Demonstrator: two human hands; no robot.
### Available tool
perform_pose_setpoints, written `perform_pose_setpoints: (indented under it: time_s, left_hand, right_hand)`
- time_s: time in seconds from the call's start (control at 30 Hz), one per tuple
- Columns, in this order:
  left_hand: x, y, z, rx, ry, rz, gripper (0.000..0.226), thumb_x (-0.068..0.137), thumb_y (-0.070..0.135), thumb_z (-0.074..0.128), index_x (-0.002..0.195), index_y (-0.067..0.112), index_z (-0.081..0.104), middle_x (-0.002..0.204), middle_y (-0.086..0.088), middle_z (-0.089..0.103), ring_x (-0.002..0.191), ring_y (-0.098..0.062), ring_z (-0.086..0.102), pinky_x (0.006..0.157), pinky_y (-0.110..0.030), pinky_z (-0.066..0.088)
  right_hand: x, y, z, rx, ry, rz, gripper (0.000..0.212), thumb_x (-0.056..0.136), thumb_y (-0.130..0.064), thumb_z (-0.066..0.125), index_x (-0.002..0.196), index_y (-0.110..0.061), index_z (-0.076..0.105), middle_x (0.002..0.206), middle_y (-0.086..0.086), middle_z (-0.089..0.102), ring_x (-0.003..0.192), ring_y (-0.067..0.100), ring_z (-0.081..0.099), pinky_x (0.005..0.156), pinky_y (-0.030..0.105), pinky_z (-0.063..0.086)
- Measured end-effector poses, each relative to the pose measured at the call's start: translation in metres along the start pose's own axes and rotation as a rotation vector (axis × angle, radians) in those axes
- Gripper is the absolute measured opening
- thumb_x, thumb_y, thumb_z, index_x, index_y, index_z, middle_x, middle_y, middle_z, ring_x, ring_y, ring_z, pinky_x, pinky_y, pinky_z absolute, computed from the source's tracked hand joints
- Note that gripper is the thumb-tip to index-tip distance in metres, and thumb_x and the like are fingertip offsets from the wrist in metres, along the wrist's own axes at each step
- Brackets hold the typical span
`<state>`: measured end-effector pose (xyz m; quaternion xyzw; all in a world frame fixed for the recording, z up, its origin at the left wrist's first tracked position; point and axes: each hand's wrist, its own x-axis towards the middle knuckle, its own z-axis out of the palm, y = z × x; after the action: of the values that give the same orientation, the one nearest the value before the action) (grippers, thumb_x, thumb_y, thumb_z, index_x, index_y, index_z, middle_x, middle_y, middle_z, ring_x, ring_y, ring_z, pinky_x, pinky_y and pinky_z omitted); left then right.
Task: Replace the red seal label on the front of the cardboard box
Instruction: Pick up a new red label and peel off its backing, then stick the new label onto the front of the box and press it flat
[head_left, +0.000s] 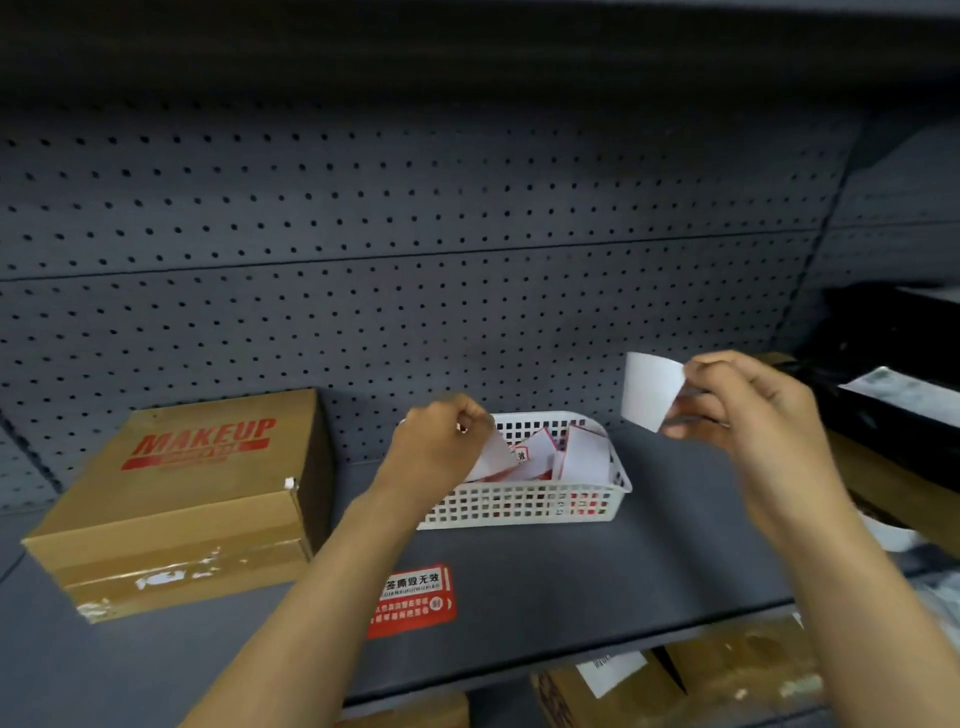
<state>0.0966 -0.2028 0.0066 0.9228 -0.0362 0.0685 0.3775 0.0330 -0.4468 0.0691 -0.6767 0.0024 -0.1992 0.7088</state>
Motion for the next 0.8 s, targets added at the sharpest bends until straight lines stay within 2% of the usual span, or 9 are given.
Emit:
perform_pose_setpoints:
  time_s: [0.07, 0.2, 0.3, 0.4, 0.5, 0.6, 0.7, 0.8]
  left_hand:
    - [0.006, 0.006, 0.010, 0.002, -0.015, -0.024, 0.021, 0.098, 0.029, 0.052, 0.099, 0.025, 0.072, 0.101, 0.004, 0.074, 0.093, -0.021, 0.069, 0.084, -0.037, 0.057]
    - [0.000, 0.019, 0.016, -0.036, -0.050, -0.017, 0.025, 0.098, 0.027, 0.053, 0.115, 0.026, 0.071, 0.112, 0.008, 0.074, 0.104, -0.016, 0.068, 0.090, -0.026, 0.050]
    - [-0.007, 0.027, 0.009, -0.090, -0.009, 0.025, 0.016, 0.094, 0.031, 0.060, 0.103, 0.028, 0.073, 0.101, 0.013, 0.075, 0.099, -0.011, 0.070, 0.091, -0.031, 0.056]
    - [-0.020, 0.040, -0.003, -0.194, 0.067, 0.095, 0.010, 0.091, 0.039, 0.067, 0.091, 0.029, 0.066, 0.089, 0.012, 0.072, 0.088, -0.005, 0.069, 0.084, -0.027, 0.057]
    - [-0.041, 0.055, -0.016, -0.329, 0.033, 0.228, 0.021, 0.088, 0.039, 0.072, 0.104, 0.027, 0.065, 0.097, 0.010, 0.069, 0.092, -0.002, 0.065, 0.082, -0.019, 0.053]
    - [-0.060, 0.059, -0.028, -0.257, -0.025, 0.284, 0.042, 0.079, 0.049, 0.077, 0.117, 0.039, 0.062, 0.111, 0.019, 0.066, 0.107, 0.006, 0.060, 0.090, -0.016, 0.049]
    - [-0.074, 0.050, -0.040, -0.205, 0.009, 0.261, 0.047, 0.077, 0.052, 0.077, 0.121, 0.041, 0.062, 0.112, 0.022, 0.071, 0.110, 0.010, 0.060, 0.097, -0.023, 0.050]
    - [-0.088, 0.040, -0.054, -0.207, 0.122, 0.249, 0.029, 0.087, 0.045, 0.069, 0.115, 0.038, 0.071, 0.102, 0.021, 0.077, 0.100, 0.009, 0.066, 0.094, -0.029, 0.055]
  right_hand:
    - [0.002, 0.003, 0.002, -0.027, -0.024, 0.002, 0.027, 0.092, -0.004, 0.055, 0.071, -0.016, 0.067, 0.059, 0.001, 0.067, 0.054, 0.017, 0.065, 0.059, 0.031, 0.053]
    - [0.003, 0.010, 0.010, -0.074, -0.049, 0.027, 0.026, 0.092, -0.004, 0.056, 0.071, -0.014, 0.068, 0.061, 0.000, 0.070, 0.057, 0.015, 0.068, 0.057, 0.029, 0.054]
    - [0.002, 0.013, 0.018, -0.096, -0.049, 0.050, 0.027, 0.091, -0.006, 0.058, 0.069, -0.016, 0.070, 0.063, 0.001, 0.071, 0.058, 0.016, 0.069, 0.059, 0.031, 0.053]
    - [-0.001, 0.014, 0.027, -0.128, -0.047, 0.038, 0.023, 0.090, -0.007, 0.060, 0.071, -0.015, 0.070, 0.067, 0.003, 0.073, 0.062, 0.018, 0.071, 0.059, 0.031, 0.053]
    - [-0.009, 0.012, 0.042, -0.178, -0.066, -0.007, 0.019, 0.087, -0.010, 0.062, 0.072, -0.017, 0.072, 0.068, 0.004, 0.074, 0.067, 0.019, 0.073, 0.059, 0.030, 0.053]
    - [-0.021, 0.007, 0.060, -0.202, -0.103, -0.074, 0.015, 0.083, -0.012, 0.064, 0.073, -0.018, 0.074, 0.069, 0.002, 0.075, 0.066, 0.013, 0.071, 0.058, 0.024, 0.054]
    - [-0.038, -0.001, 0.078, -0.209, -0.149, -0.130, 0.015, 0.084, -0.013, 0.066, 0.074, -0.020, 0.075, 0.069, -0.003, 0.075, 0.064, 0.012, 0.071, 0.060, 0.024, 0.056]
    - [-0.053, -0.003, 0.094, -0.236, -0.221, -0.185, 0.015, 0.086, -0.017, 0.068, 0.074, -0.022, 0.075, 0.071, -0.006, 0.075, 0.063, 0.009, 0.069, 0.066, 0.032, 0.055]
